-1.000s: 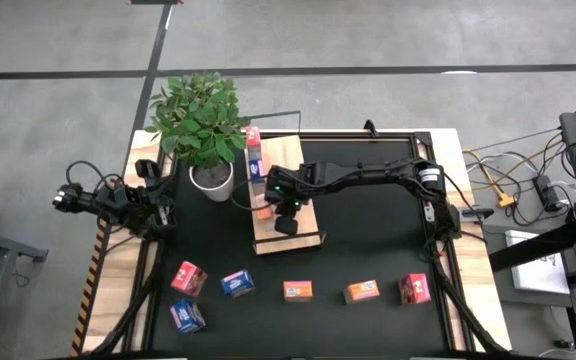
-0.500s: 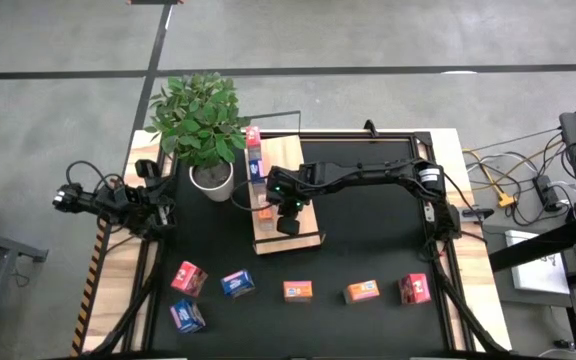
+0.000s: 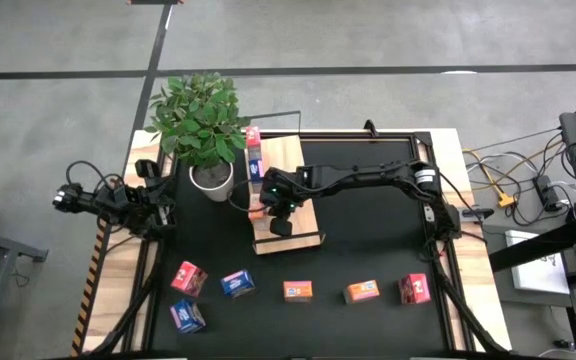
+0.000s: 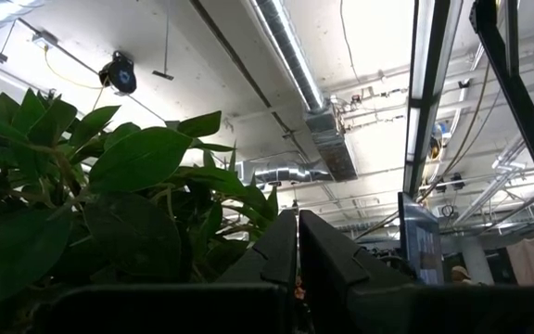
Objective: Stack cereal on shelf
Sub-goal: Put the top orange cereal box on the shelf
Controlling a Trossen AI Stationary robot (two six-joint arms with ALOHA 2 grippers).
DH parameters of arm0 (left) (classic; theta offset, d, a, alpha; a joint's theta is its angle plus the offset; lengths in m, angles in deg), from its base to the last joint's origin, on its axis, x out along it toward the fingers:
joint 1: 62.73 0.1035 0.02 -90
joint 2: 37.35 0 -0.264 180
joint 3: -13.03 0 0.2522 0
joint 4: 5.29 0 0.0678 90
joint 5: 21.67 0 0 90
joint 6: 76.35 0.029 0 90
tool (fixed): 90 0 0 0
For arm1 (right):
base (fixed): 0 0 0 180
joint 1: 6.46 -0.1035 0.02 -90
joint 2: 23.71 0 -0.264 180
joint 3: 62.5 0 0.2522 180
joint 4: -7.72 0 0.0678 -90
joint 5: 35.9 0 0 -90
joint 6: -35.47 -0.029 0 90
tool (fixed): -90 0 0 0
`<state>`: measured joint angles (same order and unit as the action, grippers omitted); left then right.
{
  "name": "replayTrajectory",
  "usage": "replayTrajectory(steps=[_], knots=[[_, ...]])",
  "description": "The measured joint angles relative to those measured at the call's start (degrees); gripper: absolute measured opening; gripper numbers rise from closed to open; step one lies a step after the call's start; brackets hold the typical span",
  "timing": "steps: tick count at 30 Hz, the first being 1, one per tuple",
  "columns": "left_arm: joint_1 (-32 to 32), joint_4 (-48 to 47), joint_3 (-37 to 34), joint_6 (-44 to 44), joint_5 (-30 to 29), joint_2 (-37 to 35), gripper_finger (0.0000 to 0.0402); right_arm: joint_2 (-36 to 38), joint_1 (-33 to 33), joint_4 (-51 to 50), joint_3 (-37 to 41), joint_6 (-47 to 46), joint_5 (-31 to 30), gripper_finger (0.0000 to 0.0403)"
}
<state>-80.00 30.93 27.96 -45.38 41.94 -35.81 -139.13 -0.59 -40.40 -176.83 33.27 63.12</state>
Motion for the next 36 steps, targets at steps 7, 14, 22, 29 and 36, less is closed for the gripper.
replayTrajectory(steps=[7,14,22,29,36], knots=[[0.01,0.02,0.00,-0.01,0.00,0.00,0.0000,0.01,0.02,-0.86,0.00,0.79,-0.02,0.0009],[0.01,0.02,0.00,-0.03,-0.01,0.00,0.0000,1.30,0.22,-11.73,-2.66,3.32,-1.55,0.0009],[-0.01,0.00,0.00,-0.03,-0.01,0.00,0.0000,7.07,0.04,-11.17,-4.94,3.31,-7.61,0.0009],[0.01,0.00,0.00,-0.03,-0.01,0.00,0.0000,7.85,-2.33,0.67,-4.81,6.79,-7.48,0.0009],[0.01,-0.24,0.00,-0.03,-0.01,0.02,0.0000,5.02,-4.82,6.92,-4.79,9.63,-7.06,0.0009]])
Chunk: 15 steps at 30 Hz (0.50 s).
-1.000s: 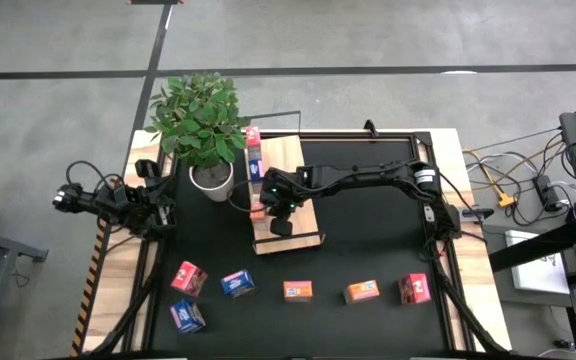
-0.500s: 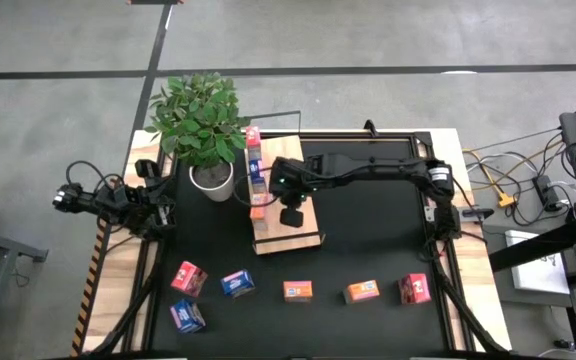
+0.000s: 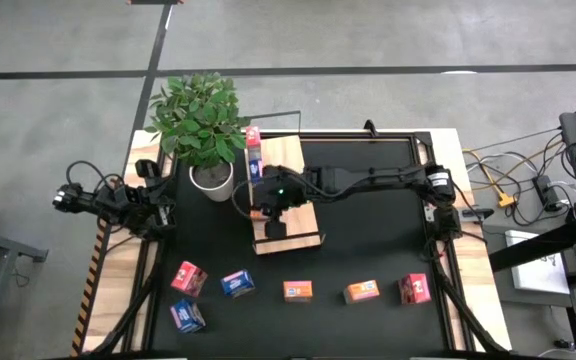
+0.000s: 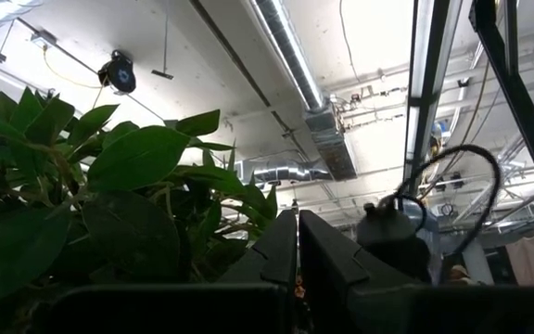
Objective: Stack cereal on shelf
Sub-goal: Put the top orange cereal box on the shelf
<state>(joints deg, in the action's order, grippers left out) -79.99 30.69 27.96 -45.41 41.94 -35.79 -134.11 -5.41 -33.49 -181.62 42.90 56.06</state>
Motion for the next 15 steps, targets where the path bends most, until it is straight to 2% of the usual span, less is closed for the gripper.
replayTrajectory(steps=[5,15], knots=[[0.00,-0.18,0.00,0.01,0.00,0.06,0.0000,-2.01,-0.53,-0.04,0.00,-0.27,0.00,0.0009],[-0.01,-0.15,0.00,0.02,0.00,0.05,0.0000,-1.57,-0.55,-4.64,0.02,0.25,0.00,0.0009]])
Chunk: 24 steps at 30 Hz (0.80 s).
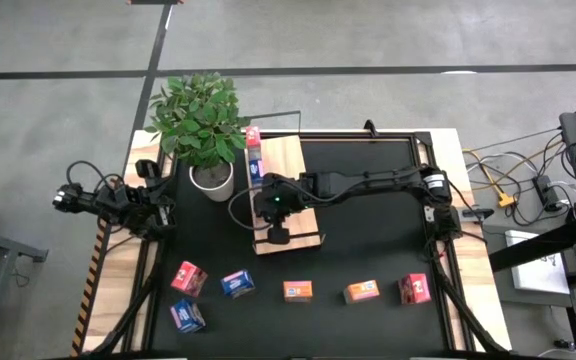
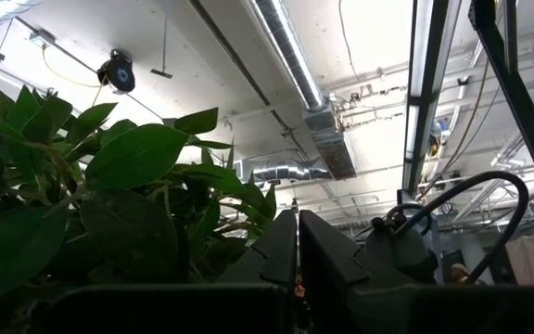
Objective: Stack cereal on shelf
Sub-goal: Put the top orange cereal box on the shelf, then put the left orange cereal box on the shelf aligned with the other orange cereal box
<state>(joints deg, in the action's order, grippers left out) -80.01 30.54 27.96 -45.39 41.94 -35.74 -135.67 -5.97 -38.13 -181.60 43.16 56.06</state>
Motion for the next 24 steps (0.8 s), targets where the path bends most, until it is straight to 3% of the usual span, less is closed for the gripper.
replayTrajectory(steps=[24], knots=[[0.02,0.04,0.00,-0.01,0.00,0.01,0.0000,1.07,0.02,-1.77,-3.24,1.27,-0.13,0.0009]])
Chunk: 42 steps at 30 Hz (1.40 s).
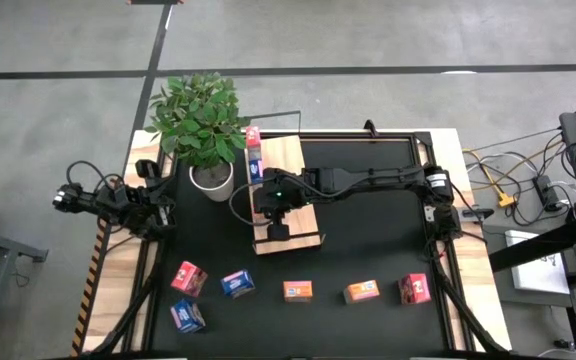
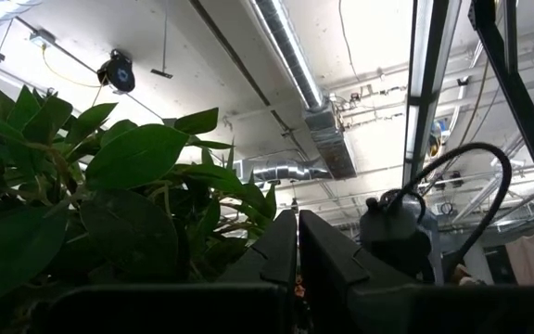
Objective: Stack cereal on shelf
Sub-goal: Put the left orange cereal box on the shelf aligned with the other orange cereal box
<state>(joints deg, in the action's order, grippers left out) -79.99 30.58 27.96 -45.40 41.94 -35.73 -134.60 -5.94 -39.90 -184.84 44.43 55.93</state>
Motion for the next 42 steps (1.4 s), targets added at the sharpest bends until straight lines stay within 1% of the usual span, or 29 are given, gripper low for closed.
replayTrajectory(steps=[9,15,21,25,29,34,39,42], knots=[[-0.01,-0.11,0.00,-0.01,0.00,0.01,0.0000,0.02,0.37,-2.08,-3.52,3.56,-0.06,0.0009],[0.00,-0.13,0.00,0.01,0.00,0.01,0.0000,1.88,-0.80,-4.71,-4.60,1.26,-0.14,0.0009],[-0.01,-0.15,0.00,-0.01,0.00,0.01,0.0000,5.70,-5.21,-8.01,-4.65,-4.51,-0.37,0.0009],[0.00,-0.11,0.00,-0.01,0.00,0.01,0.0000,7.81,-9.76,-10.44,-4.71,-10.07,-0.58,0.0009],[-0.01,-0.03,0.00,-0.01,0.00,0.01,0.0000,7.83,-15.58,-14.26,-4.54,-14.95,-0.34,0.0009],[-0.01,-0.25,0.00,-0.77,0.00,0.01,0.0000,6.47,-21.87,-13.89,-2.52,-18.81,-1.87,0.0009],[-0.01,-2.40,0.00,-2.49,0.00,0.16,0.0000,5.92,-23.64,-13.18,0.70,-23.51,-3.58,0.0009],[0.00,-2.89,0.00,-3.18,0.00,0.15,0.0000,5.89,-24.38,-11.20,4.03,-26.53,-5.17,0.0009]])
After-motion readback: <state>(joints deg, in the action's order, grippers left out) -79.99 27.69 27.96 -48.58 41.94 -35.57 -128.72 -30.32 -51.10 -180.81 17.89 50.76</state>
